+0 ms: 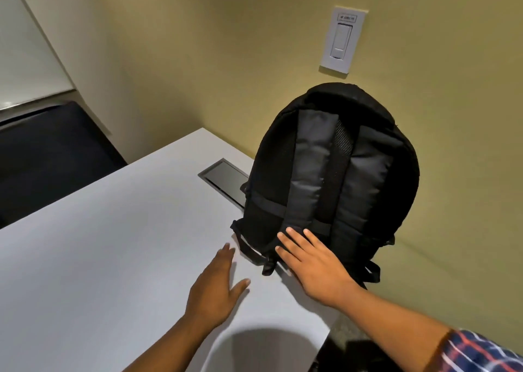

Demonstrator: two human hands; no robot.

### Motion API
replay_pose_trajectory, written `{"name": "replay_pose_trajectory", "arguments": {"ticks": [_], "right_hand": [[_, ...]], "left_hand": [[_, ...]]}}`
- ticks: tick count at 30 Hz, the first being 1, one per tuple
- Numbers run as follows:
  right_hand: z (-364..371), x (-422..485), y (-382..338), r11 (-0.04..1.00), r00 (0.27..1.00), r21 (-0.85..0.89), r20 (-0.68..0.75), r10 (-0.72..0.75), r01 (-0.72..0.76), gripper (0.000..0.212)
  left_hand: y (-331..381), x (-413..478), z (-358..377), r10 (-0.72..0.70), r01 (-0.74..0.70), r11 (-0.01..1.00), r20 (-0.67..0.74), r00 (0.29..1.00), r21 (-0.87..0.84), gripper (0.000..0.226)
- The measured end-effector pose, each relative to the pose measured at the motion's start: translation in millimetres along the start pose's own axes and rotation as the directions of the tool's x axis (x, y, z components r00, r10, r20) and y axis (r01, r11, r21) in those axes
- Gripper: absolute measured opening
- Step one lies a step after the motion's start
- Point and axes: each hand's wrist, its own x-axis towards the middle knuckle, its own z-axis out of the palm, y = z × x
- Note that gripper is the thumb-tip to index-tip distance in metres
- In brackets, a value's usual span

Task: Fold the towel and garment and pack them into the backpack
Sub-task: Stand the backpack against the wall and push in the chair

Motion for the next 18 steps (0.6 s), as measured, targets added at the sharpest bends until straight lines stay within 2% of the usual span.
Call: {"name": "replay_pose_trajectory", "arguments": {"ticks": [3,8,10,13,18], "right_hand": [[22,11,5,0.997,0.997,-0.081,0.083,0.003,0.003,0.060],[45,28,10,0.984,0.991,-0.175,0.126,0.044,-0.022,0.063],[49,31,15,0.979,0.987,-0.204,0.150,0.052,-0.021,0.067],[51,39,24,0.974,0.983,-0.227,0.173,0.060,-0.019,0.071],[66,51,47,0.967,0.982,-0.232,0.127,0.140,-0.107,0.072]], "left_hand": [[-52,-30,19,-0.109,0.105,0.992,0.056,0.992,0.068,0.081],[-135,-62,55,-0.200,0.143,0.947,0.177,0.964,0.289,0.091],[-160,-72,77,-0.179,0.107,0.940,0.199,0.963,0.325,0.098],[-182,-80,99,-0.146,0.076,0.946,0.205,0.968,0.316,0.085],[-167,-79,91,-0.145,0.061,0.925,0.201,0.969,0.376,0.082]]}}
